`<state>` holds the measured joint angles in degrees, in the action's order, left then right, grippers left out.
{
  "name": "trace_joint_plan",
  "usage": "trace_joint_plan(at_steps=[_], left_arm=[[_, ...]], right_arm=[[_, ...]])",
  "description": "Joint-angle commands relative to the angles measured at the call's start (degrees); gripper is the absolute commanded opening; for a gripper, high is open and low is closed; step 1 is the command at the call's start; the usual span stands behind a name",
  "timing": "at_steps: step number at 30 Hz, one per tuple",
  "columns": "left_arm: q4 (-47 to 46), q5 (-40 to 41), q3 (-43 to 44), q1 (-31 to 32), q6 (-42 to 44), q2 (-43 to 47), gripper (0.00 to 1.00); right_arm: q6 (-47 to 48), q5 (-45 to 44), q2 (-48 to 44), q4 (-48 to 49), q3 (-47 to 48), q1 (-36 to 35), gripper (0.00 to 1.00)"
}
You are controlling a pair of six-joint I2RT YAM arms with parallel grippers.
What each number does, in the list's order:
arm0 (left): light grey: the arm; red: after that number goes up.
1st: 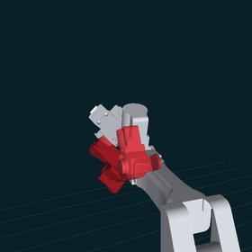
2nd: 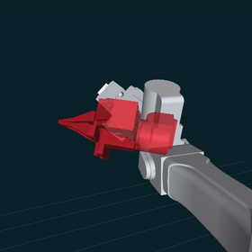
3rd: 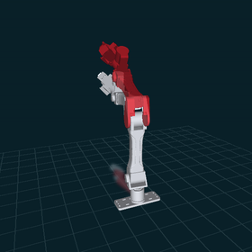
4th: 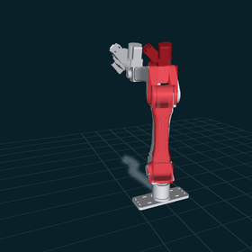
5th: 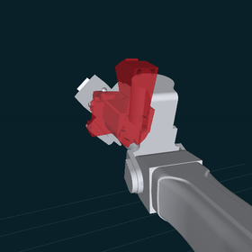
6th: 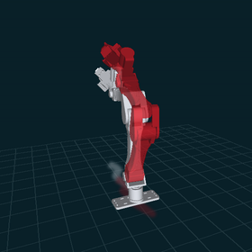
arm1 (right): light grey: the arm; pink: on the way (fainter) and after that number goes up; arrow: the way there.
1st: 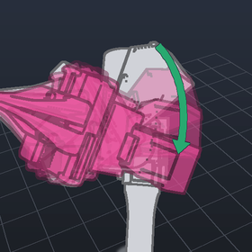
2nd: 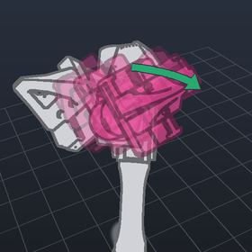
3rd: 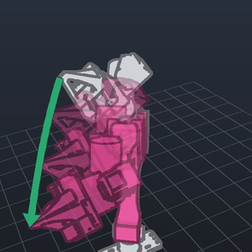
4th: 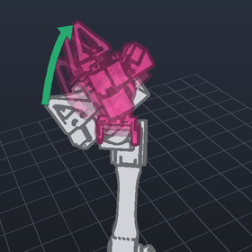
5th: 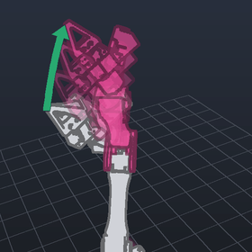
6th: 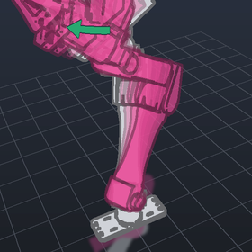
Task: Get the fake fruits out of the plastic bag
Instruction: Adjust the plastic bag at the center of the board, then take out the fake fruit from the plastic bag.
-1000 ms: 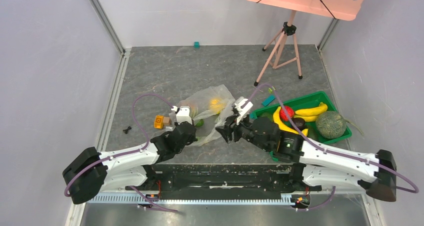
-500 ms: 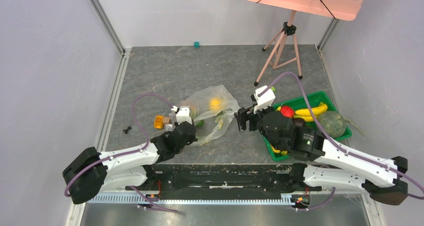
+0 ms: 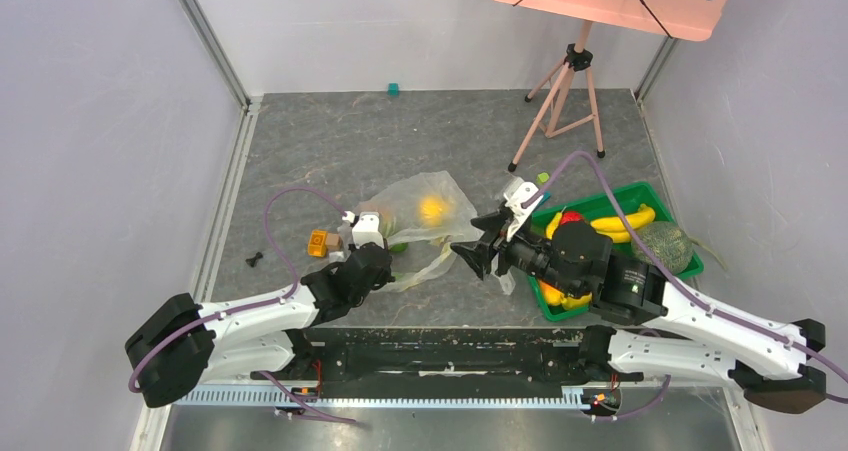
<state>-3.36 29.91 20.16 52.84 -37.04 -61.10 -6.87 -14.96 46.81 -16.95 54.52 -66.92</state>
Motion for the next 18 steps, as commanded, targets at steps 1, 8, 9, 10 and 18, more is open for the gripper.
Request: trace_joint_plan(at_steps=[1, 8, 9, 10, 18], left_arm=[[-1.39, 2.09, 0.31, 0.07, -0.36, 0.34, 0.02], [-0.78, 2.12, 0.97, 0.07, 0.01, 1.21, 0.02], [-0.58, 2.23, 1.01, 0.06, 0.42, 1.96, 0.02], [-0.37, 2.47, 1.02, 0.07, 0.67, 2.57, 0.02], [1.75, 4.32, 0.41, 0.03, 1.27, 6.12, 0.02]], right_arm=[[2.01, 2.52, 2.98, 4.15, 1.32, -0.07, 0.61], [-0.10, 1.89, 21.31, 11.59, -0.29, -0.10, 0.50], [-0.24, 1.87, 23.60, 12.94, -0.44, -0.12, 0.49], [-0.37, 1.62, 25.27, 14.43, -0.81, -0.06, 0.48], [-2.22, 3.86, 38.30, 21.45, -0.03, 0.83, 0.44]])
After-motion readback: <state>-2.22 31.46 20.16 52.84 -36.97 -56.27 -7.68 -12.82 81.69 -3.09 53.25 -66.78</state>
